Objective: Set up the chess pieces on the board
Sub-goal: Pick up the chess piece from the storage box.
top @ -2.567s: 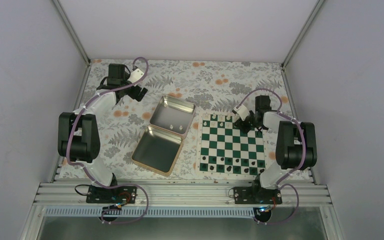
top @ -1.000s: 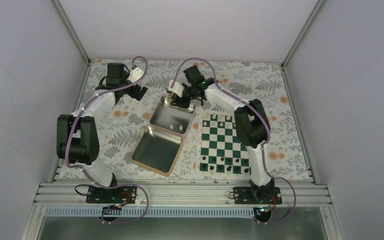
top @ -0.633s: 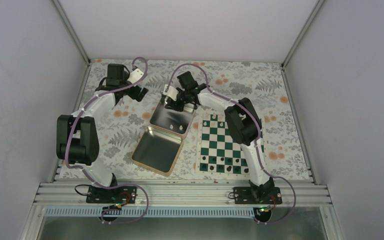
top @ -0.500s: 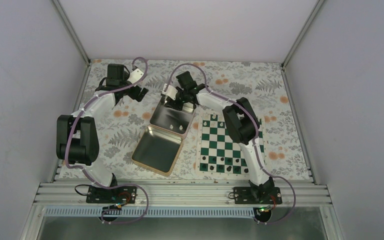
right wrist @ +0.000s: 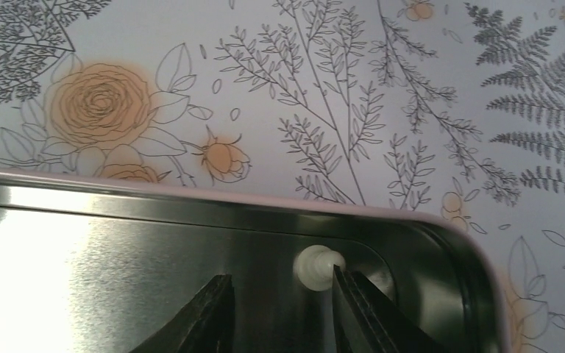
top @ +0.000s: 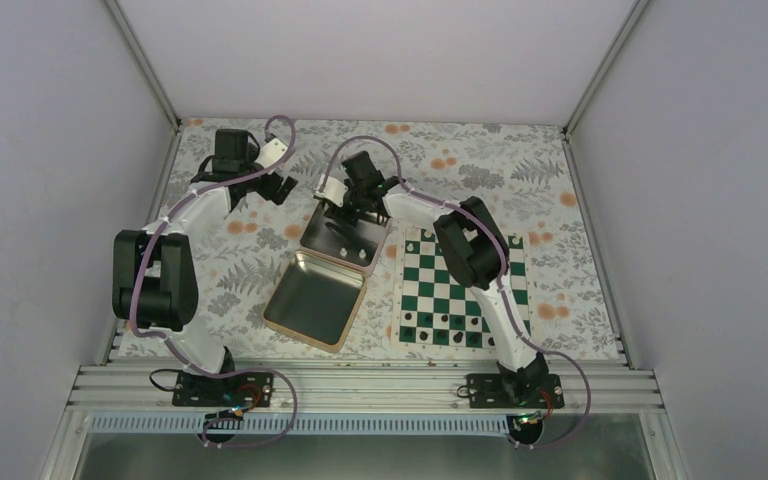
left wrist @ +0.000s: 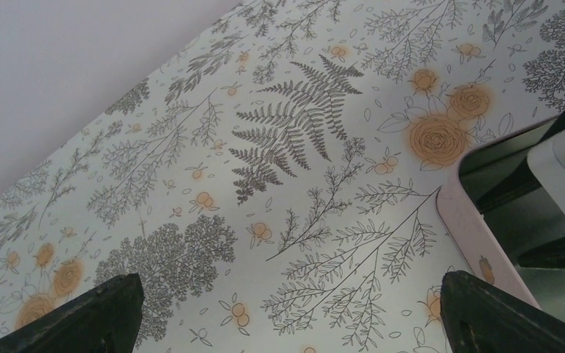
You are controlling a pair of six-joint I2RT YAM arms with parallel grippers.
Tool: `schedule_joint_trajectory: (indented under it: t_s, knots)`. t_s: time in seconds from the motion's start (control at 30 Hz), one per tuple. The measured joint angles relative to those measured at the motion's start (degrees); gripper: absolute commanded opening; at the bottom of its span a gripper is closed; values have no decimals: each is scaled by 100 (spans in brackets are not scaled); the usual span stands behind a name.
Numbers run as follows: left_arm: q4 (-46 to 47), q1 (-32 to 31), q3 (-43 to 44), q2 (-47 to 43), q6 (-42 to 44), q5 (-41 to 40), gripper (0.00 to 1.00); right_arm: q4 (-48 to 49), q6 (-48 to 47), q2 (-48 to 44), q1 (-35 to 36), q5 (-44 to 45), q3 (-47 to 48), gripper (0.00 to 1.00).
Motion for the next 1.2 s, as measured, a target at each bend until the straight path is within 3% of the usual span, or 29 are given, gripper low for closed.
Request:
schedule_joint_trajectory:
  t_s: [0.9, 1.07, 1.2]
  knots:
    - [2, 2, -7, 0, -7, 186, 100, 664, 72, 155, 114, 592, -125, 37]
    - [2, 4, -7, 0, -15, 221, 100, 787, 129, 236, 118, 616, -61, 31]
    - [0, 20, -7, 0, -15, 236, 100, 802, 157, 245, 118, 625, -61, 18]
